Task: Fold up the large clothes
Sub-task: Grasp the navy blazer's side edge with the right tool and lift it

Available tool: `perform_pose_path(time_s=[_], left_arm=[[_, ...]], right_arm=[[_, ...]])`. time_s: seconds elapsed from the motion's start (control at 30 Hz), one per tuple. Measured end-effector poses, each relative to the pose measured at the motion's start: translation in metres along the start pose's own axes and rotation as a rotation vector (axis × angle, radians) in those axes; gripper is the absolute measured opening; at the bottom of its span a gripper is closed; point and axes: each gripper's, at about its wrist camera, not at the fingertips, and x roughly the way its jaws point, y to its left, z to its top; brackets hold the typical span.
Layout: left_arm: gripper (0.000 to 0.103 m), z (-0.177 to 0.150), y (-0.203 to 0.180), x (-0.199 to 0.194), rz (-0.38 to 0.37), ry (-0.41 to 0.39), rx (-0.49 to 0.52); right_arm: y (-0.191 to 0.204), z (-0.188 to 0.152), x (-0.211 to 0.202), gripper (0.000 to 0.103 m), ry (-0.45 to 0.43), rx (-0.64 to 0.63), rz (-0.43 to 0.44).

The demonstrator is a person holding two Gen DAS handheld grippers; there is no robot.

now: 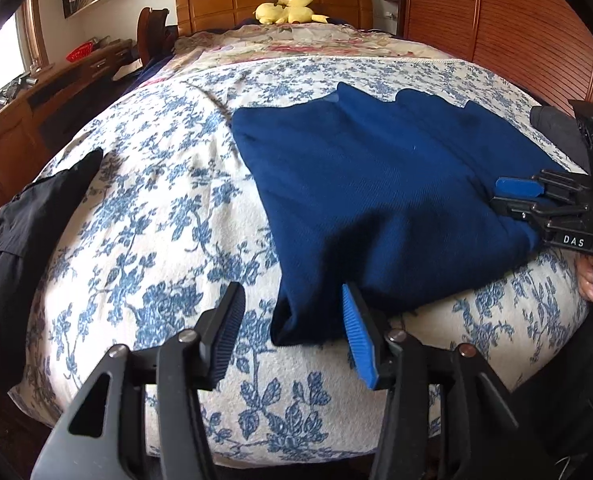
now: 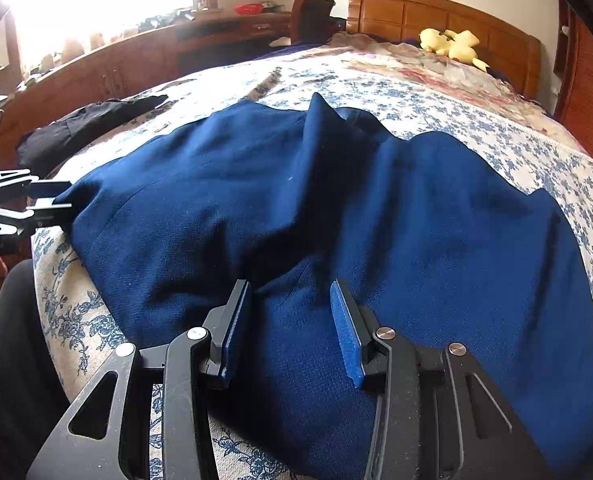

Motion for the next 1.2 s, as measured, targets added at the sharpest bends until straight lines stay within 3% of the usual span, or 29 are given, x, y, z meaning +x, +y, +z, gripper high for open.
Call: perform_pose_path(time_s=[0.27, 0.63, 0.77, 0.83, 1.03, 1.2], left_arm=[[0.05, -0.01, 0.013, 0.003, -0.046, 0.009, -0.079], [0.05, -0.015, 0.01, 0.001, -0.029, -0.015, -0.085], [0.022, -0.013, 0.006, 0.0, -0.09, -0.001, -0.084], [0.006, -0.006, 0.002, -0.003, -0.083, 0.004, -0.067], [0.002, 0.034, -0.012, -0.038, -0.091, -0.1, -0.038], [0.001, 0.088, -0.052, -0.065, -0.137, -0.195, 0.048]], right_arm=[[-0.002, -0.003, -0.002, 0.041, -0.011, 0.01, 0.011], [-0.002, -0.003, -0.002, 0.042, -0.012, 0.013, 0.012], [-0.003, -0.003, -0.002, 0.042, -0.012, 0.014, 0.013], [-0.005, -0.001, -0.004, 0.042, -0.005, 0.027, 0.017], [-0.021, 0.003, -0.028, 0.043, -0.019, 0.038, -0.04], [-0.05, -0.01, -0.055, 0.043, -0.028, 0.067, -0.117]])
